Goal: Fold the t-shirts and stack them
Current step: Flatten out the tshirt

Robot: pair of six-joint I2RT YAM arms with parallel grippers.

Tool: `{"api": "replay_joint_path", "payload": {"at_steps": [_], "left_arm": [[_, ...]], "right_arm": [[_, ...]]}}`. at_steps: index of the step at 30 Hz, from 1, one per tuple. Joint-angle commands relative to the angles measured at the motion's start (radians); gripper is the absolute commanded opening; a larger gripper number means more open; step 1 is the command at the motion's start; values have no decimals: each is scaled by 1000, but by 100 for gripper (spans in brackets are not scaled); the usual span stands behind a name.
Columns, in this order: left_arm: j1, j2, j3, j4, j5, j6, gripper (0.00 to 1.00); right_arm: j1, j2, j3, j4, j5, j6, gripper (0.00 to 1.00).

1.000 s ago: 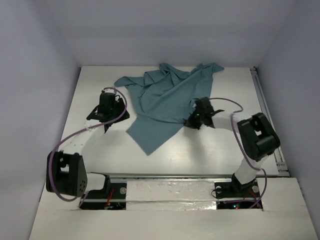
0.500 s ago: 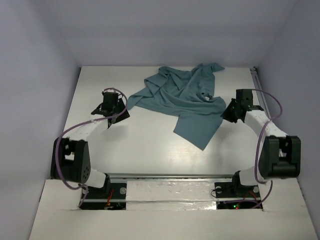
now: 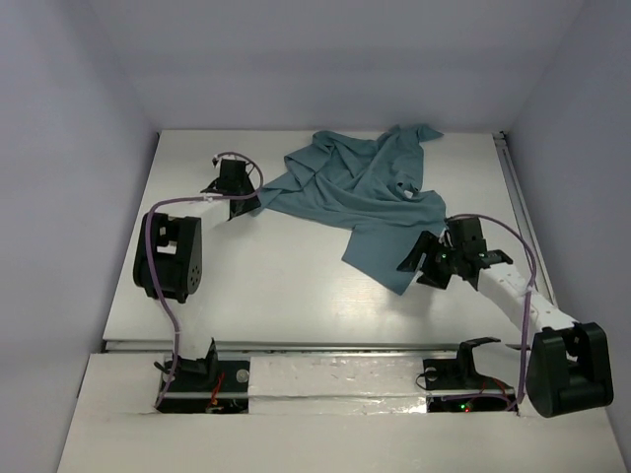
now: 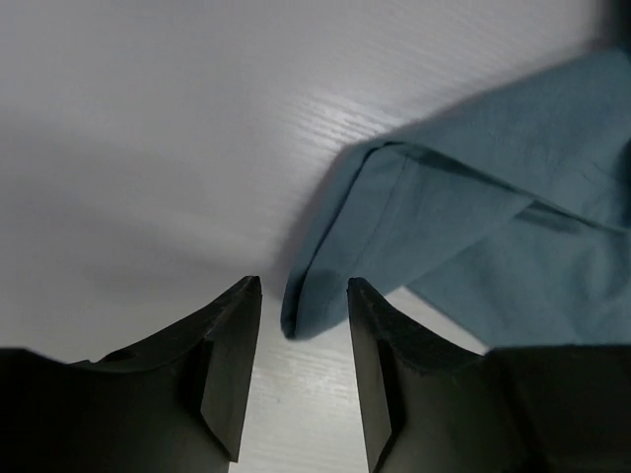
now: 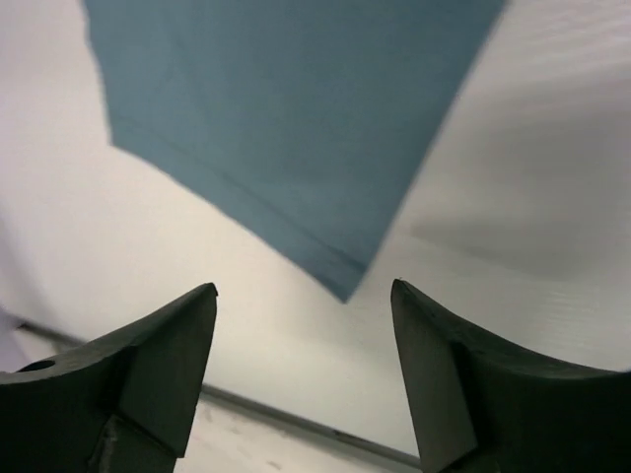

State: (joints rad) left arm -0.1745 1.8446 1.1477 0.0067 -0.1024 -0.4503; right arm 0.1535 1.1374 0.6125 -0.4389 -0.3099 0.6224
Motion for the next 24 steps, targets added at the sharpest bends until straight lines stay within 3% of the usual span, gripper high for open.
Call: {"api": "replay_joint_path", "payload": {"at_steps": [1,4,6,8,14,20,21,23,24], "left_arm": [[3,40,79,33,-19,42,37],[12,80,119,35,0,50,27],[12,97,142,33,24,55,9],[12,111,171,26,36,67,0],[21,-2,196,-4,75,56,0],[21,-238,247,-103,136,13,0],[21,-266,253,-115,142,4,0],[33,-326,264,-142,130,4,0],[33,-338,268,-154,127,-1,0]], "right_arm": [[0,-34,-55,-4,-17,40,78],[0,5,-62,-3,6,62,78],[0,28,-63,15,23,76,77],[0,73,-60,46,29,76,76],[0,212,-28,129,-8,68,72],[0,269,-8,173,-24,56,49],[0,274,-8,175,-20,48,41],[0,278,6,161,15,45,12],[0,275,12,155,31,40,6]]}}
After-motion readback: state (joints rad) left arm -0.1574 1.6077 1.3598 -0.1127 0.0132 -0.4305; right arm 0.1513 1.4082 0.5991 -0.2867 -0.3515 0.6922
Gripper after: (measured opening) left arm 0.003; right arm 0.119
